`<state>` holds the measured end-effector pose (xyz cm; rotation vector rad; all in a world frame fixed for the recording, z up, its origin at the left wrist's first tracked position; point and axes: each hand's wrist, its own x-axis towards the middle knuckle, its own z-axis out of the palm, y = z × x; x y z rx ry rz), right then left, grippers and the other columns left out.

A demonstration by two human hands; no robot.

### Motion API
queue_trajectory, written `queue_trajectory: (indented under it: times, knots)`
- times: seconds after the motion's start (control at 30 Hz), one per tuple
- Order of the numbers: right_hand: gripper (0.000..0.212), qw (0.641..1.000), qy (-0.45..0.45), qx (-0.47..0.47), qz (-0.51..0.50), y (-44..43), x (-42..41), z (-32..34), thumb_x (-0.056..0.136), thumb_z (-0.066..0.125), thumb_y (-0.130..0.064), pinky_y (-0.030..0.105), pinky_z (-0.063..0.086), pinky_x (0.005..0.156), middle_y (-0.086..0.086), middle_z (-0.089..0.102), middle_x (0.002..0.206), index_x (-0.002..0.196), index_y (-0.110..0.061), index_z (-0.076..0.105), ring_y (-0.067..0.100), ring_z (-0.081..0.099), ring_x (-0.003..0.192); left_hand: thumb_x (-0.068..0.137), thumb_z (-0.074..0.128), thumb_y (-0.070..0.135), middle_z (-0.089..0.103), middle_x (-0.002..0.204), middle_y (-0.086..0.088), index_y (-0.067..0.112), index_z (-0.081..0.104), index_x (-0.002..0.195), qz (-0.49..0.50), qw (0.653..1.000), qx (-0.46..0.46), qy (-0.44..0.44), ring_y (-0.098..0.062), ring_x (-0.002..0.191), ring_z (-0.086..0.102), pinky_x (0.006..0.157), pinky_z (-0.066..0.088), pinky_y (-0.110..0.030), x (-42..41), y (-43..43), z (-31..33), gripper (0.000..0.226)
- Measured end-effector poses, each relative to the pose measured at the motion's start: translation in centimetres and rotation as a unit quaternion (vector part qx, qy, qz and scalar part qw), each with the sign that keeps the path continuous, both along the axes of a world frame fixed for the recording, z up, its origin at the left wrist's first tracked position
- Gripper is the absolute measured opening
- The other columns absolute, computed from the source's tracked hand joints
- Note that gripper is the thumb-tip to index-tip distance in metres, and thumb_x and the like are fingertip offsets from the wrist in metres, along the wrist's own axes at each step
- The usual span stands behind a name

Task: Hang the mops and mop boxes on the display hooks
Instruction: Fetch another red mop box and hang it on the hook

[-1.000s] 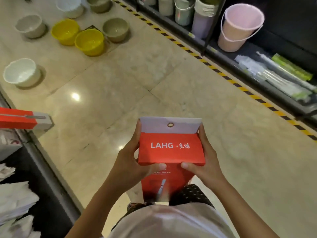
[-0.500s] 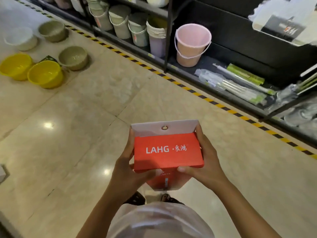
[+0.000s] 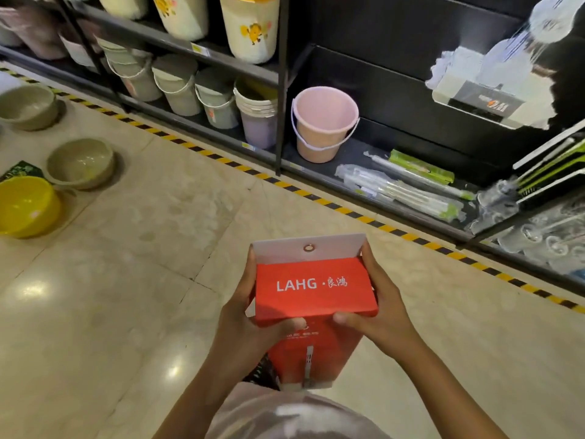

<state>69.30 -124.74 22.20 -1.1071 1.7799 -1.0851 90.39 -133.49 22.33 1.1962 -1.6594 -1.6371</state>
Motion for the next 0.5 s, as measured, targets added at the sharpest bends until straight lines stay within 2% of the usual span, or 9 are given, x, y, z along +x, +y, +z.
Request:
queue_trajectory:
  times: [0.13,0.27,0.4,0.5]
  knots:
    - [0.115,1.000,0.005,-0.004,-0.024,-7.7,0.3,0.8,0.048,0.073,-0.083,0.044,0.047,0.106,-0.018,0.047,0.137,0.145,-0.061,0.014,0.003,0.050,0.126,0.047,0.084,0.055,0.067,0.114,0.021,0.072,0.014,0.135,-0.019,1.000,0.002,0.013,-0.005,0.108,0.064,0.074,0.056,-0.018,-0.5,-8.7,1.1,0.114]
    - [0.118,0.998,0.018,-0.017,-0.058,-13.3,-1.2,1.2,0.051,0.073,-0.081,0.044,0.047,0.106,-0.015,0.047,0.139,0.148,-0.059,0.010,0.004,0.049,0.128,0.051,0.086,0.054,0.062,0.119,0.026,0.076,0.016,0.130,-0.066,0.997,-0.019,0.022,-0.007,0.116,0.060,0.077,0.057,-0.020,-2.6,-15.8,2.1,0.107]
    - [0.122,0.995,0.021,-0.031,-0.095,-16.7,-3.5,1.0,0.052,0.073,-0.081,0.047,0.047,0.105,-0.009,0.048,0.142,0.151,-0.052,0.008,0.010,0.050,0.130,0.058,0.086,0.045,0.056,0.121,0.036,0.063,0.007,0.140,-0.126,0.991,-0.040,-0.003,0.002,0.117,0.057,0.077,0.053,-0.012,-5.8,-21.2,2.7,0.116]
    - [0.117,0.991,-0.004,-0.050,-0.121,-19.3,-6.1,0.3,0.052,0.076,-0.078,0.051,0.047,0.104,-0.009,0.049,0.144,0.148,-0.059,0.011,0.014,0.050,0.131,0.052,0.085,0.043,0.051,0.110,0.052,0.065,0.006,0.135,-0.140,0.989,-0.044,-0.025,0.017,0.110,0.053,0.071,0.048,-0.004,-9.3,-24.3,2.6,0.117]
